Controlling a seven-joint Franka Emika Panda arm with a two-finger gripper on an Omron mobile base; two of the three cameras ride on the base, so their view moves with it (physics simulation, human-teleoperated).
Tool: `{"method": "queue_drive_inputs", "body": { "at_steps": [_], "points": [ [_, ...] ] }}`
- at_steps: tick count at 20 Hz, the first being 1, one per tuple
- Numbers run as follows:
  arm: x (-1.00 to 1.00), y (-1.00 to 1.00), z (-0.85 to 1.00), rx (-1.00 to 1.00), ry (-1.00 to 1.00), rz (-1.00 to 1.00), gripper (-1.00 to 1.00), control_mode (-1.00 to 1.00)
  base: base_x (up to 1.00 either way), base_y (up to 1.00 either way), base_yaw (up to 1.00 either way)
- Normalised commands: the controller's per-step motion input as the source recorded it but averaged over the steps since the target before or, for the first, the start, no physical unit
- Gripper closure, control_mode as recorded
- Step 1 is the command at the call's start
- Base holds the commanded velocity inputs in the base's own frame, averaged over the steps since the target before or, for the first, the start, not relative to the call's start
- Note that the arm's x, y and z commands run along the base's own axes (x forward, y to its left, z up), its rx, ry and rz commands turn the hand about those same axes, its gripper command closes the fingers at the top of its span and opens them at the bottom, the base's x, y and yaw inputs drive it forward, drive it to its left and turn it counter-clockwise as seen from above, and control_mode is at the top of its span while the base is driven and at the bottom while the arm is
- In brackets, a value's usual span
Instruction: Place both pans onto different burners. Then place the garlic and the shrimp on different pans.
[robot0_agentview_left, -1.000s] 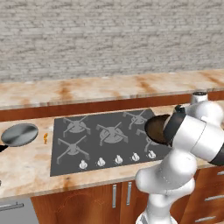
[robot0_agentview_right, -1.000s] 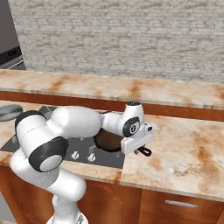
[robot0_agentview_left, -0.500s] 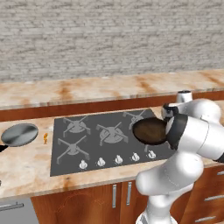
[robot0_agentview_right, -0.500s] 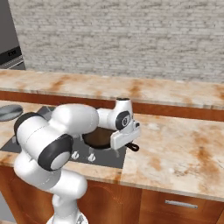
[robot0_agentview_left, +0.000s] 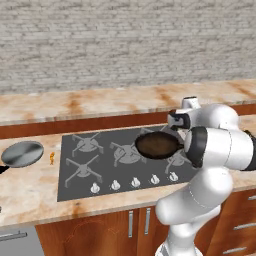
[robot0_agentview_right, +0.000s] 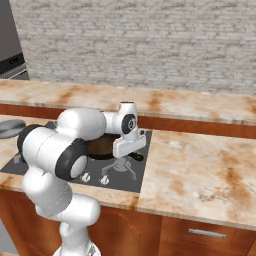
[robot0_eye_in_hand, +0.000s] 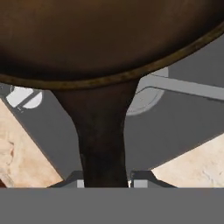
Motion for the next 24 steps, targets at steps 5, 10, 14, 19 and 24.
{"method": "queue_drive_inputs", "body": {
  "at_steps": [5,10,14,19,24],
  "points": [
    [0.44,0.68,0.0,0.0,0.07,0.03,1.0,-1.0,0.0,0.0,0.0],
    [0.56,0.45,0.0,0.0,0.07,0.01,1.0,-1.0,0.0,0.0,0.0],
    [0.64,0.35,-0.15,0.0,0.09,0.0,1.0,-1.0,0.0,0.0,0.0],
    [0.25,0.42,-0.27,0.0,0.1,0.04,1.0,-1.0,0.0,0.0,0.0],
    [0.23,0.42,-0.42,0.0,0.16,0.06,1.0,-1.0,0.0,0.0,0.0]
  ]
}}
